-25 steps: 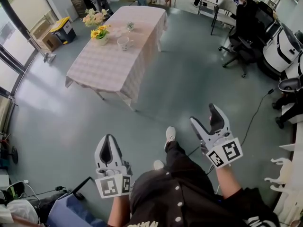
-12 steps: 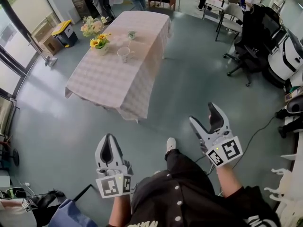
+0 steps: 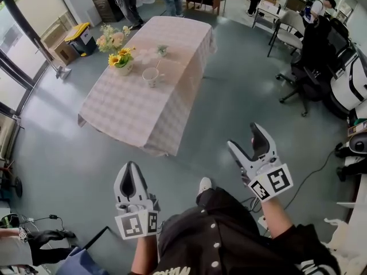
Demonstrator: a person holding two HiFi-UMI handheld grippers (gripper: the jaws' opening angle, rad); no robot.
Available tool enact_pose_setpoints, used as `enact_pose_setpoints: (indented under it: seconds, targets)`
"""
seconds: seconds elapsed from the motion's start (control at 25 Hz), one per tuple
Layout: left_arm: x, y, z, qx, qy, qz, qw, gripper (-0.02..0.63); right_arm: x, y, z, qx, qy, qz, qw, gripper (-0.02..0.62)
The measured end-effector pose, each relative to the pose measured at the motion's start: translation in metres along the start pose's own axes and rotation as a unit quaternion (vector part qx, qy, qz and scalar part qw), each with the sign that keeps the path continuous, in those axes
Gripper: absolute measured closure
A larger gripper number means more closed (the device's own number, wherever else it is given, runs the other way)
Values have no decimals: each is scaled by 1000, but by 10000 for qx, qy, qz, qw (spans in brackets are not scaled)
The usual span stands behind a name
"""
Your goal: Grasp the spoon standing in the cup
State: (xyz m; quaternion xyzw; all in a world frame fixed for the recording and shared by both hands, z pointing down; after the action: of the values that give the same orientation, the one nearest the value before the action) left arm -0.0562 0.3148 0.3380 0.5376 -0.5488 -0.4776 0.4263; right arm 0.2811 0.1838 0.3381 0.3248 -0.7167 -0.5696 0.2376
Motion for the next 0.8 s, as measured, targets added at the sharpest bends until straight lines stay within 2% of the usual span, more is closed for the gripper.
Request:
enact_pose_setpoints:
  seconds: [0.48, 0.8]
  targets:
    - [89, 2, -29, -51, -337, 122, 9993, 594, 69, -14, -82, 100, -288, 202, 9993, 256]
    - [110, 5, -46, -39, -404, 262, 9988, 594, 89, -9, -110, 112, -412, 336, 9985, 256]
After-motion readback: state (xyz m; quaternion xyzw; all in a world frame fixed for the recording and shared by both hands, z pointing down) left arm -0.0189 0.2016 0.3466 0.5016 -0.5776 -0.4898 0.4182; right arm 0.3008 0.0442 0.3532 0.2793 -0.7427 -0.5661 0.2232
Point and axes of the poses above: the fingertips, and each gripper's own axes: x forward along the fingers, z to its left, y out of its underside, the point moved 9 cm from there along -x, backward along the fingers, and after that the axes turned 12 degrees about x, right-handed, at the moved point
